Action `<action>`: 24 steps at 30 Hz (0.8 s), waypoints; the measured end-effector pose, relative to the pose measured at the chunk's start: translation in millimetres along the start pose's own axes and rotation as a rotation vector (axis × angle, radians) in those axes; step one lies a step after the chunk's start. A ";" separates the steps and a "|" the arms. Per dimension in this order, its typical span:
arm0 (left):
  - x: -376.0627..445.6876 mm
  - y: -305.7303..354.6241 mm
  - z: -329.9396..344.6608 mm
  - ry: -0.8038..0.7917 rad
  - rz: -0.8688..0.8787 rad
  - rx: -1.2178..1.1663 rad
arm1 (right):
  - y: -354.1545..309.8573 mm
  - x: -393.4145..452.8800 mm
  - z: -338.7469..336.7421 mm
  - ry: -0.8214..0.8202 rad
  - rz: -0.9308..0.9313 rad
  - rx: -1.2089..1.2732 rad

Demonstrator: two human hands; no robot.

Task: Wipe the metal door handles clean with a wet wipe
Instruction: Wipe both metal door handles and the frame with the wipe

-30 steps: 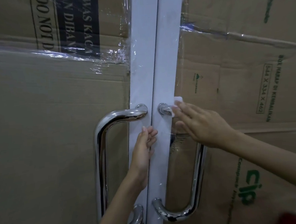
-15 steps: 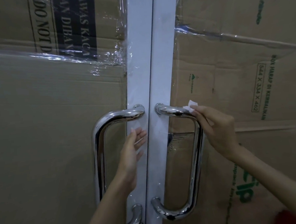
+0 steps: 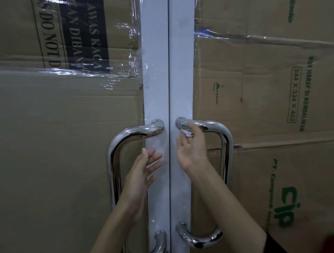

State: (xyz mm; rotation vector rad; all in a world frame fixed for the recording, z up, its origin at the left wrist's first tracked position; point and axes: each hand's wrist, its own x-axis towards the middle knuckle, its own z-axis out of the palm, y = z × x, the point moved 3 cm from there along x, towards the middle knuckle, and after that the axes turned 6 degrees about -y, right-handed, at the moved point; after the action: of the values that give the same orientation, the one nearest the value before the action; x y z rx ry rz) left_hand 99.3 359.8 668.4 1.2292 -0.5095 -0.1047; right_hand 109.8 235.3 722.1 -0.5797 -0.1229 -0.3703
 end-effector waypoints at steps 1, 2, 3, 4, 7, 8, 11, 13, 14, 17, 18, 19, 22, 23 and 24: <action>-1.1 1.4 -1.3 0.003 -0.002 0.001 | 8.9 0.1 2.4 -0.047 0.035 -0.038; -1.9 2.9 -2.7 0.007 -0.005 0.004 | 13.0 -0.9 4.7 -0.095 0.053 -0.048; -2.6 3.9 -4.3 0.010 -0.011 0.006 | 10.6 -1.9 6.8 -0.121 0.050 -0.040; -3.2 5.0 -5.6 0.013 -0.015 0.011 | 2.4 -0.8 8.8 -0.120 0.031 -0.009; -6.1 6.6 -8.3 0.023 -0.020 0.016 | -31.1 6.7 20.0 -0.056 -0.027 0.101; -7.4 6.9 -8.4 0.021 -0.024 0.019 | -36.3 8.2 23.4 -0.031 -0.053 0.091; -11.5 5.9 -5.9 -0.004 -0.033 0.032 | -32.1 10.7 20.1 0.009 -0.172 -0.145; -12.3 5.0 -3.9 -0.023 -0.024 0.050 | -30.3 13.6 12.0 0.025 -0.297 -0.416; -12.2 4.8 -3.1 -0.029 -0.020 0.055 | -32.6 14.6 10.5 0.022 -0.384 -0.560; -11.5 3.4 0.3 -0.051 -0.028 0.074 | -47.6 19.8 17.9 -0.040 -0.671 -0.908; -11.4 2.9 2.6 -0.062 -0.031 0.082 | -53.1 21.7 23.0 -0.075 -0.757 -1.025; -11.1 2.3 5.3 -0.072 -0.033 0.089 | -57.7 24.5 27.2 -0.104 -0.846 -1.182; -11.0 1.2 14.0 -0.091 -0.041 0.092 | -58.6 34.5 28.6 -0.159 -0.973 -1.876; -10.9 0.4 16.3 -0.097 -0.042 0.095 | -53.7 36.6 25.4 -0.168 -0.932 -2.130; -11.0 -0.8 17.8 -0.103 -0.044 0.099 | -48.7 36.8 21.0 -0.181 -0.913 -2.351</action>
State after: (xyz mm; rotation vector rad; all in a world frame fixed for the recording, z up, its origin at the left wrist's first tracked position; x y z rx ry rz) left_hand 82.1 347.8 668.5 1.3370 -0.5829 -0.1823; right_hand 125.4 198.1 772.4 -2.9243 -0.0619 -1.3241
